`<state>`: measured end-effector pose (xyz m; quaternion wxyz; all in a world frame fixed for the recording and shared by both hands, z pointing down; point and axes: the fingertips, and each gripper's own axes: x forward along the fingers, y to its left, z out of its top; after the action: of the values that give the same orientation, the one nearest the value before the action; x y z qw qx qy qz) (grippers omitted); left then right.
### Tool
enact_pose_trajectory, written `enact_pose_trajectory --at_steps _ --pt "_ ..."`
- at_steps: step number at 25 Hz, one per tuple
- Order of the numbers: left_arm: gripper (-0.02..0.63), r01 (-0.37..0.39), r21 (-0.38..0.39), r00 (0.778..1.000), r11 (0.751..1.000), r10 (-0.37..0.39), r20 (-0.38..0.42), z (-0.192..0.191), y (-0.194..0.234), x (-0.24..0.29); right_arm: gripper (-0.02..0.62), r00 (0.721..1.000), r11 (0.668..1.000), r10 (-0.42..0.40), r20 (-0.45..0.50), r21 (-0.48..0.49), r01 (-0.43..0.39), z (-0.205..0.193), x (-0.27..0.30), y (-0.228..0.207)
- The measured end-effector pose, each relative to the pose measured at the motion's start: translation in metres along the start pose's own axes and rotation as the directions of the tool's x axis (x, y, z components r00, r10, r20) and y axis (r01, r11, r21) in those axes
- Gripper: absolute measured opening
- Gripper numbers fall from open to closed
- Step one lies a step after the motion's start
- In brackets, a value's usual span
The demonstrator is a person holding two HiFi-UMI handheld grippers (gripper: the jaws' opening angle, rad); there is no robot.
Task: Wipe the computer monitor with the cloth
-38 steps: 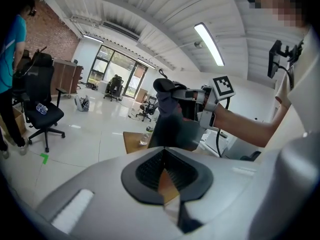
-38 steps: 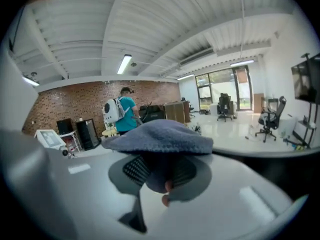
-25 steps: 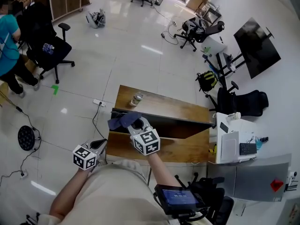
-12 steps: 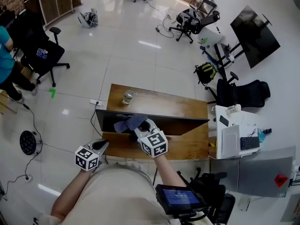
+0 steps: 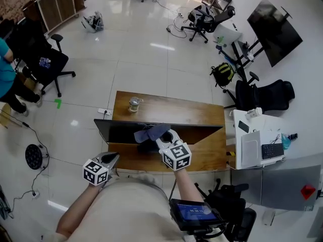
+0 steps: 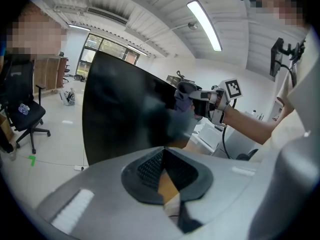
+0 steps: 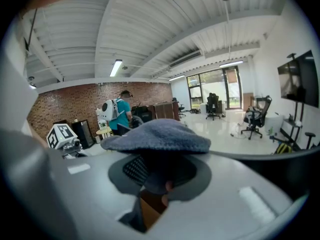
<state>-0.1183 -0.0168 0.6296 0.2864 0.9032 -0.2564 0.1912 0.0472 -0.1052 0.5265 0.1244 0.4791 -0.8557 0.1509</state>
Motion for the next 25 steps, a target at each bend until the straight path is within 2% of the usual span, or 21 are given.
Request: enact_pose_trajectory --at_steps 13,19,25 --pt "0.003 -0.006 -0.031 0.999 0.999 0.008 0.041 -0.001 -0.044 0.043 0.081 0.999 0.999 -0.045 -0.02 0.01 0.045 -0.019 -0.05 -0.071" --pt "0.003 -0.024 -0.077 0.996 0.997 0.031 0.088 -0.008 -0.063 0.07 0.08 0.999 0.999 -0.03 -0.041 -0.02 0.03 -0.032 -0.07 -0.095" --pt "0.003 -0.07 -0.152 0.985 0.986 0.092 0.147 -0.008 -0.072 0.055 0.081 0.997 1.0 -0.021 -0.078 -0.02 0.019 -0.026 -0.081 -0.097"
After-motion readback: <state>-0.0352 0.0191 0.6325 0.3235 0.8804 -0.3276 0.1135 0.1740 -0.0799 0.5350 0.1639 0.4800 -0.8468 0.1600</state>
